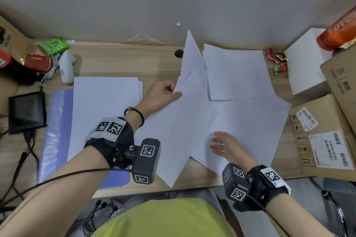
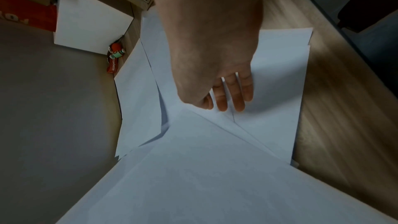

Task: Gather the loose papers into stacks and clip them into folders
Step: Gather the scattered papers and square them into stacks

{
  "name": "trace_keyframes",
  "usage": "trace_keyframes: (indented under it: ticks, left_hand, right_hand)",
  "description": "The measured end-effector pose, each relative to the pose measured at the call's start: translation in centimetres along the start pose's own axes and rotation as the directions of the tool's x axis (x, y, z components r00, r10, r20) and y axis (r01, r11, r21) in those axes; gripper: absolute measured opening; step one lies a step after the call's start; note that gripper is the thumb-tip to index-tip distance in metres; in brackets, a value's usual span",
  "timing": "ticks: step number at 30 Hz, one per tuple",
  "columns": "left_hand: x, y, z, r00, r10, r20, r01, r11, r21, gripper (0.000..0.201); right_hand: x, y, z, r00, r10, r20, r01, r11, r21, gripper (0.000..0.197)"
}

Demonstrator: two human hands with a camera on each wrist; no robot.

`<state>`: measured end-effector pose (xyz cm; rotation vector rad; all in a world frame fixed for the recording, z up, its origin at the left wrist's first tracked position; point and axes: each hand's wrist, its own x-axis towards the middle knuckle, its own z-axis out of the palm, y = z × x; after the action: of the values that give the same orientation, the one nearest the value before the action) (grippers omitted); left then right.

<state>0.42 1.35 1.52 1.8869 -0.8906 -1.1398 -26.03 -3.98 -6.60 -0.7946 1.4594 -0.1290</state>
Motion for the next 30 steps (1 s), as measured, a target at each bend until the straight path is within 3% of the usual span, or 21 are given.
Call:
trace_keyframes:
  ticks: [6, 10, 13, 15, 17, 18, 19, 21, 23, 26, 28, 30]
  left_hand:
    - [-2.6, 2.4, -2.8, 0.997, 0.076, -0.024, -0.075, 0.997, 0.033, 0.022]
    - [-5.0, 4.3, -4.6, 0.967, 0.235, 0.097, -0.242, 0.969, 0.057, 0.021]
    - [-6.8, 5.6, -5.8, 0.923, 0.332, 0.192, -0.331, 0.943, -0.038, 0.018]
    - [-7.7, 6.0, -6.7, 0.920, 0.348, 0.179, -0.311, 0.928, -0.207, 0.012]
    - [-8.0, 5.2, -7.5, 0.945, 0.317, 0.077, -0.262, 0.878, -0.400, 0.001]
    - [-7.7, 4.1, -7.8, 0.963, 0.270, 0.004, -0.241, 0.864, -0.442, 0.008]
    - [-7.4, 2.5, -8.1, 0.976, 0.211, -0.060, -0.215, 0.867, -0.450, 0.014]
    - [-6.8, -1.9, -8.2, 0.988, 0.020, -0.152, -0.078, 0.919, -0.387, 0.017]
    - [-6.6, -6.3, -7.5, 0.973, -0.159, -0.166, 0.106, 0.951, -0.291, 0.021]
    - [-7.2, -10.2, -5.9, 0.929, -0.305, -0.208, 0.246, 0.931, -0.268, 0.027]
    - [-7.3, -11.4, -5.0, 0.919, -0.342, -0.199, 0.285, 0.921, -0.265, 0.033]
    - [-7.0, -12.0, -4.4, 0.929, -0.340, -0.149, 0.300, 0.924, -0.235, 0.030]
  right_hand:
    - [-0.8, -0.6, 2.5, 0.997, 0.001, 0.083, 0.004, 0.998, -0.060, 0.008]
    - [-1.8, -1.3, 4.2, 0.991, -0.045, 0.128, 0.053, 0.997, -0.060, 0.009]
    - [-2.4, -1.9, 5.6, 0.978, -0.098, 0.184, 0.087, 0.994, 0.067, 0.019]
    - [-3.1, -2.5, 6.4, 0.957, -0.112, 0.267, 0.094, 0.993, 0.078, 0.024]
    - [-4.1, -3.3, 7.0, 0.937, -0.137, 0.320, 0.116, 0.990, 0.086, 0.044]
    - [-4.6, -3.7, 7.1, 0.938, -0.150, 0.312, 0.126, 0.987, 0.097, 0.051]
    - [-4.9, -3.9, 7.1, 0.944, -0.189, 0.271, 0.166, 0.980, 0.105, 0.049]
    - [-4.9, -4.5, 7.3, 0.954, -0.223, 0.202, 0.196, 0.970, 0.145, 0.022]
    - [-4.0, -4.6, 6.7, 0.963, -0.147, 0.224, 0.087, 0.963, 0.257, 0.006]
    - [-3.3, -4.2, 5.5, 0.965, -0.139, 0.221, 0.045, 0.922, 0.384, 0.028]
    - [-2.9, -3.7, 4.6, 0.967, -0.108, 0.231, 0.036, 0.955, 0.296, 0.025]
    - [-2.5, -3.0, 4.1, 0.969, -0.079, 0.234, 0.036, 0.982, 0.184, 0.008]
